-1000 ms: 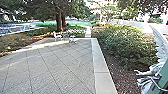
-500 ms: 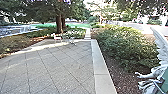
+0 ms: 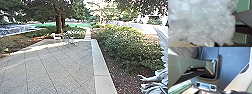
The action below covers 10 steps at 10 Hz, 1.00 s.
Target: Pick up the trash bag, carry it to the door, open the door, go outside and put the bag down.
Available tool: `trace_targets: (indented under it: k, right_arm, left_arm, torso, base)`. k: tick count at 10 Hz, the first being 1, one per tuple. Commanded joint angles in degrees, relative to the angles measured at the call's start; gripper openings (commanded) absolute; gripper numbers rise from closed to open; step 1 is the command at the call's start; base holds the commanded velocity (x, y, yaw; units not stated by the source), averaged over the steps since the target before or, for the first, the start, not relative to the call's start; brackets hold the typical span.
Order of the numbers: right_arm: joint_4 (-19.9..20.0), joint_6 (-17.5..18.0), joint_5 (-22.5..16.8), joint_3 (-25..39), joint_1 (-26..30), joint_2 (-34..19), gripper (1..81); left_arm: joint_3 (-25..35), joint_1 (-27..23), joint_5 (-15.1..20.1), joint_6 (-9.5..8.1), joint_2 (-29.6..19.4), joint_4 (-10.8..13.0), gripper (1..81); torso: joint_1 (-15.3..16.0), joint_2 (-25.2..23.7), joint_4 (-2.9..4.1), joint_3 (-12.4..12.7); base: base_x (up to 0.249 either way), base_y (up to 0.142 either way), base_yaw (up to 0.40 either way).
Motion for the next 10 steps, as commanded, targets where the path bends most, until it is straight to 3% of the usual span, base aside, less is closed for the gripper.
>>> trace_targets:
  k: [1,3,4,6,8,10]
  right_arm:
    - [-0.11,-0.21,-3.99,0.95,1.83,1.22,81.1]
    - [-0.20,-0.21,-3.99,1.04,1.83,1.22,81.1]
    - [-0.28,-0.30,-3.99,1.13,1.83,1.30,81.1]
    - [-0.72,-0.30,-3.99,1.13,1.83,1.31,81.1]
    - [-0.72,-0.30,-3.99,1.04,1.74,1.31,81.1]
    - [-0.81,-0.30,-3.99,1.04,1.74,1.31,81.1]
  left_arm:
    - [0.41,-1.48,4.13,-0.08,0.15,-0.02,1.0]
    - [0.50,-1.48,4.13,-0.08,0.23,-0.11,1.0]
    - [0.41,-1.48,4.13,-0.08,0.23,-0.11,1.0]
    - [0.41,-1.48,4.13,-0.16,0.06,-0.20,1.0]
    - [0.41,-1.48,4.04,-0.16,0.15,-0.20,1.0]
    - [0.67,-1.66,4.04,-0.16,-0.03,-0.20,1.0]
  torso:
    - [0.00,0.00,0.00,0.00]
    - [0.02,0.02,0.00,0.00]
    - [0.00,0.00,4.87,0.00]
    - [0.00,0.00,6.24,0.00]
    - [-0.02,0.00,9.41,0.00]
    - [-0.02,0.00,13.41,0.00]
  base:
    - [0.000,0.000,0.000]
    - [0.000,0.000,0.000]
    - [0.000,0.000,0.000]
    - [0.000,0.000,0.000]
    - [0.000,0.000,0.000]
    - [0.000,0.000,0.000]
